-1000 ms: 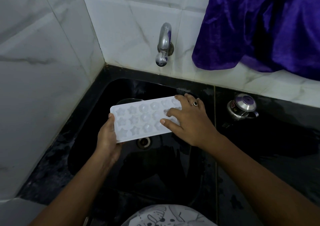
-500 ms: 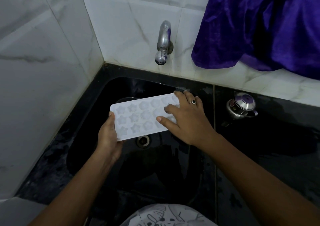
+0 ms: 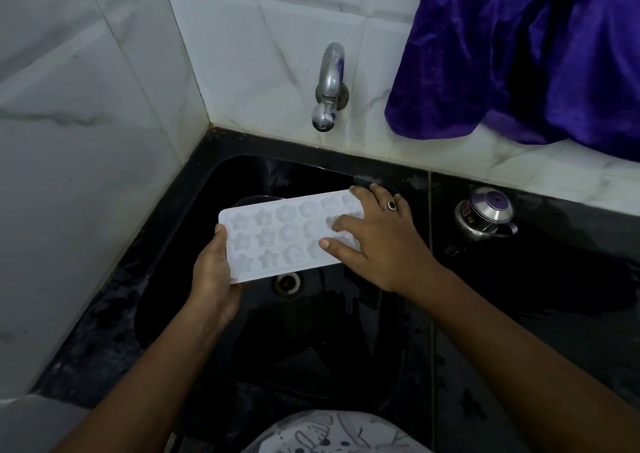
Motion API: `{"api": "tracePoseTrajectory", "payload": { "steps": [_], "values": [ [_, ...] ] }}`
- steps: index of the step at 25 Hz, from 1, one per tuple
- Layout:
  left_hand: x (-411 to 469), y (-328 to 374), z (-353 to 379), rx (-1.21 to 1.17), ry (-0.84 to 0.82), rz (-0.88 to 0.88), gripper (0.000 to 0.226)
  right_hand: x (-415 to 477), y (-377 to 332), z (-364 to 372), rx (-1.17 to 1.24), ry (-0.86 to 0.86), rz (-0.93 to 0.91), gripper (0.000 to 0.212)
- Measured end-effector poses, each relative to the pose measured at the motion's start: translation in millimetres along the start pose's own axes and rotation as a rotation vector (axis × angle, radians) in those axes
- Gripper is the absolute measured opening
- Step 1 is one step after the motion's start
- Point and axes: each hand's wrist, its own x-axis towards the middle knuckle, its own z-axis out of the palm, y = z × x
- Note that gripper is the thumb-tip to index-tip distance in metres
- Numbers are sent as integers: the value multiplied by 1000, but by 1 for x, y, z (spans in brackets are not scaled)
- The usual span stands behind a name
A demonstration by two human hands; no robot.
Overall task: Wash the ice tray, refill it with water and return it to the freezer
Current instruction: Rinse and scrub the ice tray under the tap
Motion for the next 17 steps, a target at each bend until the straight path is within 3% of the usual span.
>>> {"api": "tracePoseTrajectory", "payload": {
  "steps": [17],
  "values": [
    [1, 0, 0, 18, -9, 7, 47, 0, -3, 3, 6, -5, 27, 68]
  ]
}}
